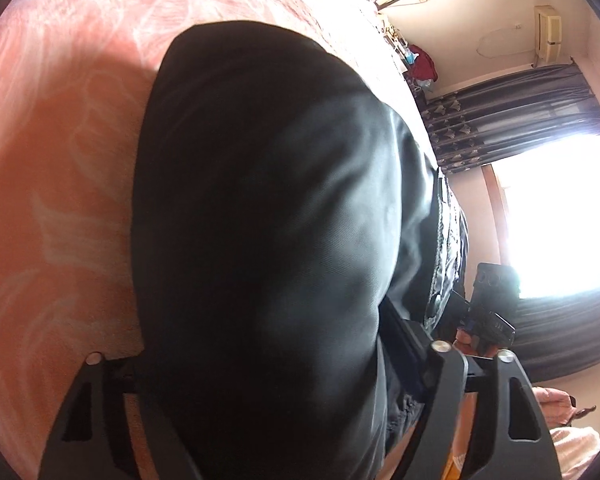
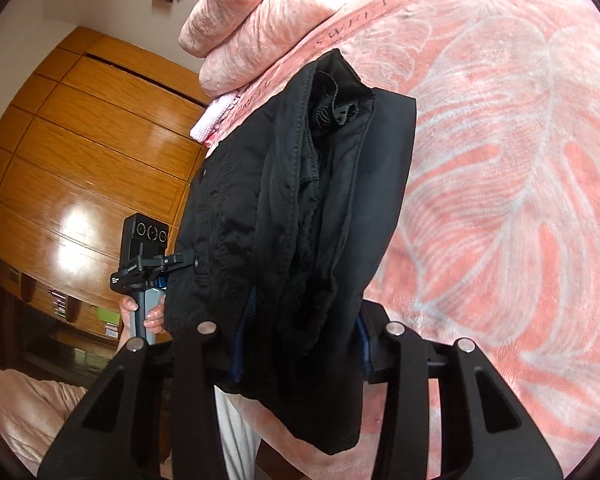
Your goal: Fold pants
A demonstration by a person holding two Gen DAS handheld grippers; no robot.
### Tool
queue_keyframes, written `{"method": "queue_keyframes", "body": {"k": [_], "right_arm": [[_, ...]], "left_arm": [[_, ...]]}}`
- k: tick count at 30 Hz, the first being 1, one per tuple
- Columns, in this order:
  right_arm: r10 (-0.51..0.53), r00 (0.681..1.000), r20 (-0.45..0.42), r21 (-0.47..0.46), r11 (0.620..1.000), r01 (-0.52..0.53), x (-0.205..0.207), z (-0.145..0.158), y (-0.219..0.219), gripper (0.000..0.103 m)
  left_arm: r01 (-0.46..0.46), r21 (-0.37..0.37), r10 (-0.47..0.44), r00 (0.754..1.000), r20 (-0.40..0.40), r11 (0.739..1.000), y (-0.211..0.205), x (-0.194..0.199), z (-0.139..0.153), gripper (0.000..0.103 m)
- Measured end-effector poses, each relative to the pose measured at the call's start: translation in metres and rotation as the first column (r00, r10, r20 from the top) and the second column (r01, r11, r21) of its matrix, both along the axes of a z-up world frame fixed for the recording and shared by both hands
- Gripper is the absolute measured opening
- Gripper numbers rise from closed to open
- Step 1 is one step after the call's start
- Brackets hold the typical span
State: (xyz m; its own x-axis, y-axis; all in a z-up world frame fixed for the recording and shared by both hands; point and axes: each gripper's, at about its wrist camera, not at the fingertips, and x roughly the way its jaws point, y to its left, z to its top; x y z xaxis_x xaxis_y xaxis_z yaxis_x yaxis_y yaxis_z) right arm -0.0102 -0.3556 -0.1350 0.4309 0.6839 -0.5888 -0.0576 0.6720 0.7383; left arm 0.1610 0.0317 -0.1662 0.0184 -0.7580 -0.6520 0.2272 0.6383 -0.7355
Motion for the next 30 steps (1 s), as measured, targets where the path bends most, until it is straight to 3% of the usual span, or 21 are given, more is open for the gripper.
{"method": "queue_keyframes", "body": {"k": [2,4,7,11,18,22,26,30], "right_arm": [[0.003,0.999,0.032,-0.036,0.999,-0.002,0.0,0.012,0.008,0.038],[0.007,0.998,0.062,-0.049,0.999,-0.004,0.001,0.024,0.012,0.037],[0.002,0.994,0.108,-0.076,0.997,0.006,0.006,0.041,0.011,0.037],[-0.016,0.986,0.166,-0.09,0.995,0.031,0.024,0.063,-0.005,0.037],[-0.009,0.974,0.228,-0.144,0.989,0.043,0.084,0.085,-0.03,0.037],[-0.018,0.98,0.198,-0.135,0.99,0.046,0.128,0.064,-0.047,0.037],[-0.034,0.993,0.115,-0.115,0.992,0.047,0.167,0.025,-0.06,0.038],[-0.063,0.997,0.045,-0.052,0.997,0.066,0.178,-0.012,-0.078,0.043]], "left_arm": [[-0.011,0.0,0.011,1.0,0.014,1.0,0.0,0.0,0.007,0.052],[-0.017,0.013,0.016,0.999,0.05,1.0,-0.005,-0.002,0.014,0.046],[-0.039,-0.043,0.043,0.995,0.09,0.998,-0.009,-0.001,0.027,0.039],[-0.036,-0.085,0.052,0.979,0.197,0.996,-0.024,0.008,0.051,0.038],[-0.027,-0.079,0.048,0.957,0.284,0.997,-0.056,0.065,0.071,0.038],[-0.04,-0.047,0.052,0.954,0.296,0.998,-0.074,0.096,0.064,0.039],[-0.033,0.053,0.015,0.954,0.299,0.998,-0.089,0.127,0.047,0.04],[-0.035,0.025,0.028,0.966,0.257,0.999,-0.079,0.136,0.029,0.052]]}}
